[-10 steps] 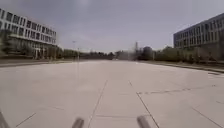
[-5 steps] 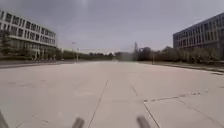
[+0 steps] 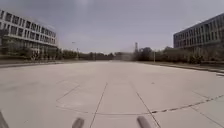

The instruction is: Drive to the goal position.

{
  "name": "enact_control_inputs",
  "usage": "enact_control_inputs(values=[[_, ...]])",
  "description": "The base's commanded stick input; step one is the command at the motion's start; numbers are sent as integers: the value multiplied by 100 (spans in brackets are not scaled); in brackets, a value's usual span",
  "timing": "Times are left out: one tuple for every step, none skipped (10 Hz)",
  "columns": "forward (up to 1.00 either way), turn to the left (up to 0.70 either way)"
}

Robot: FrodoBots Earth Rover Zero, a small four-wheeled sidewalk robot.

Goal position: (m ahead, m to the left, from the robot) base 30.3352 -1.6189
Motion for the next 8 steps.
enact_control_inputs(values=[[70, 0], [70, 0], [70, 0], [70, 0], [70, 0], [70, 0], [70, 0], [70, 0]])
